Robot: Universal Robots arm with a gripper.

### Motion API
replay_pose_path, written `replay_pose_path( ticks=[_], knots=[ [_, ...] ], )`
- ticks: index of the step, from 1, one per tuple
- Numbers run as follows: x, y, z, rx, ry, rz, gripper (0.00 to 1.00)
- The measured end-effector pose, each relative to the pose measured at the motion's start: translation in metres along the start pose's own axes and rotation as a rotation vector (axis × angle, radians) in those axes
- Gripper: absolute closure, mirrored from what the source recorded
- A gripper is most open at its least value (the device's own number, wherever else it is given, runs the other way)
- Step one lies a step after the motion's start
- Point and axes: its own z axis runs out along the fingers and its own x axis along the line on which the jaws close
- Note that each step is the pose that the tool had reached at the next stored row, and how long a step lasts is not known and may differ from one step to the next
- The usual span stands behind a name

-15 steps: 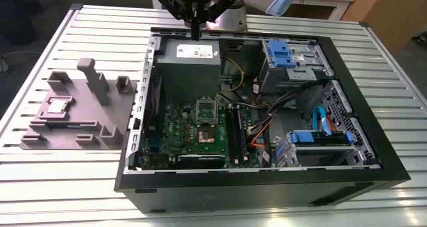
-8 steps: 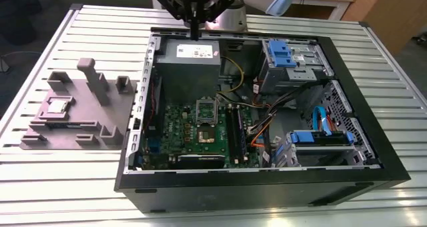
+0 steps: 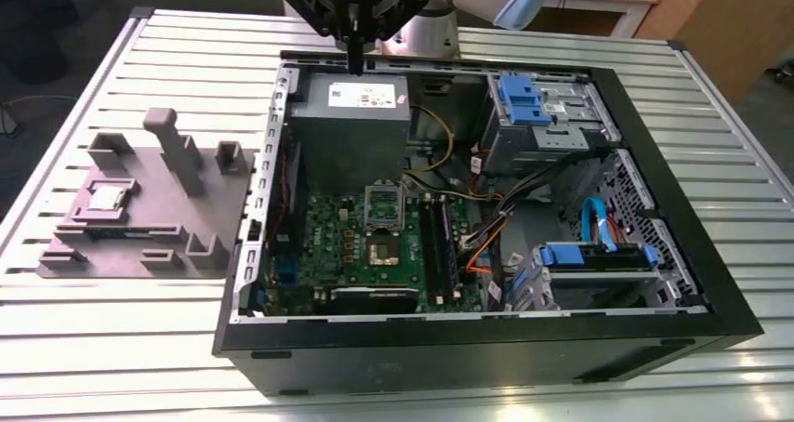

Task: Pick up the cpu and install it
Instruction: 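Reach for the cpu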

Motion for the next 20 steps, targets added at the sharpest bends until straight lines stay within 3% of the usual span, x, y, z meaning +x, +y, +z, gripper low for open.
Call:
replay_pose_path(
  ticks=[11,20],
  knots=[
    [0.0016,-0.0002,0.0,-0.0001,-0.0001,0.0,0.9],
    [0.0157,-0.0012,-0.0004,-0.0001,-0.0001,0.0,0.9]
  ],
)
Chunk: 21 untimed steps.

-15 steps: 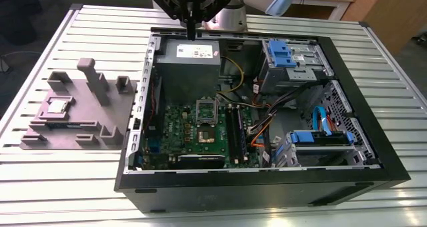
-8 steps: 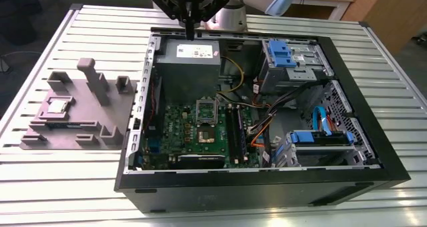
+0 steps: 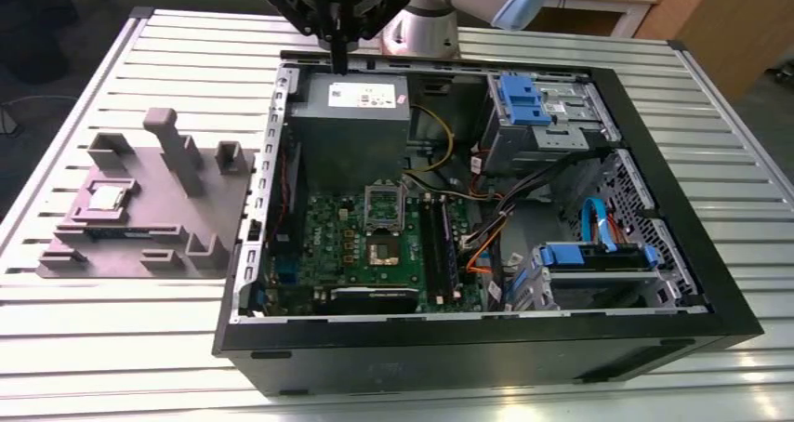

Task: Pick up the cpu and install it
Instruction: 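Reach for the cpu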

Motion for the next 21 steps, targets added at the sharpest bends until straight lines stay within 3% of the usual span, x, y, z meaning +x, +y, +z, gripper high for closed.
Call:
replay_pose_path(
  ticks=[21],
  knots=[
    [0.028,-0.0021,-0.0008,0.0,0.0,0.0,0.9]
  ],
)
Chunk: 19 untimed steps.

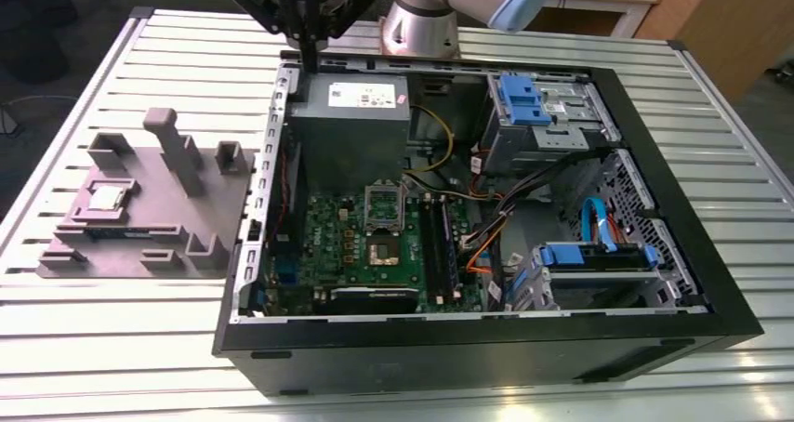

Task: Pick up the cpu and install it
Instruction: 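Reach for the cpu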

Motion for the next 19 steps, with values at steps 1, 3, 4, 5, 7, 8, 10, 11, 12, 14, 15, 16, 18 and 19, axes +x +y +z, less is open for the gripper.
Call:
replay_pose_path(
  ticks=[1,3,4,5,7,8,10,11,12,14,15,16,18,19],
  knots=[
    [0.0009,-0.0001,0.0,0.0,0.0,0.0,0.9],
    [0.0026,-0.0002,0.0,-0.0001,-0.0001,0.0,0.9],
    [0.0034,-0.0003,-0.0001,-0.0001,0.0,0.0,0.9],
    [0.004,-0.0003,-0.0001,-0.0001,-0.0001,0.0,0.9],
    [0.0044,-0.0003,-0.0001,0.0,0.0,0.0,0.9],
    [0.0046,-0.0003,-0.0001,0.0,0.0,0.0,0.9],
    [0.0046,-0.0003,-0.0001,0.0,0.0,0.0,0.9],
    [0.0047,-0.0003,-0.0001,0.0,0.0,0.0,0.9],
    [0.0049,-0.0004,-0.0001,0.0,0.0,0.0,0.9],
    [0.0057,-0.0004,-0.0001,0.0,0.0,0.0,0.9],
    [0.006,-0.0004,-0.0001,0.0,0.0,0.0,0.9],
    [0.0062,-0.0005,-0.0001,-0.0001,0.0,0.0,0.9],
    [0.0068,-0.0005,-0.0002,0.0,0.0,0.0,0.9],
    [0.0071,-0.0005,-0.0002,0.0,0.0,0.0,0.9]
  ],
)
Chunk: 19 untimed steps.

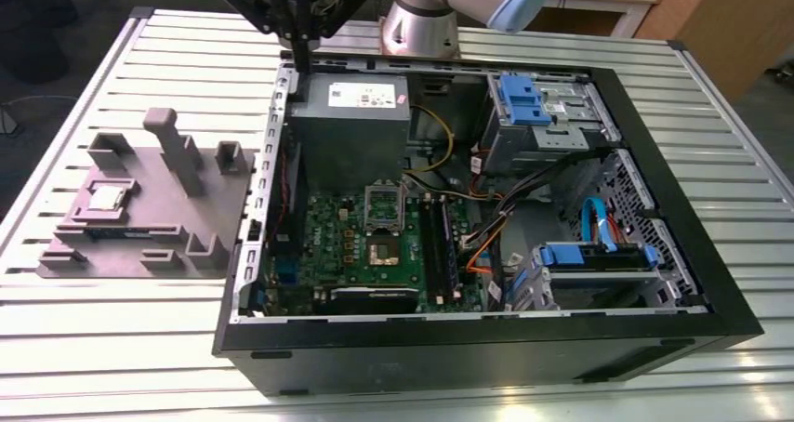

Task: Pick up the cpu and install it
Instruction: 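Reach for the cpu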

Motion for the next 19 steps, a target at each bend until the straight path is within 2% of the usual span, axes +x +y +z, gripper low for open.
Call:
replay_pose_path(
  ticks=[5,7,19],
  knots=[
    [0.0011,-0.0001,0.0,0.0,0.0,0.0,0.9],
    [0.0046,-0.0003,-0.0001,0.0,0.0,0.0,0.9],
    [0.0071,-0.0005,-0.0002,0.0,0.0,0.0,0.9]
  ],
)
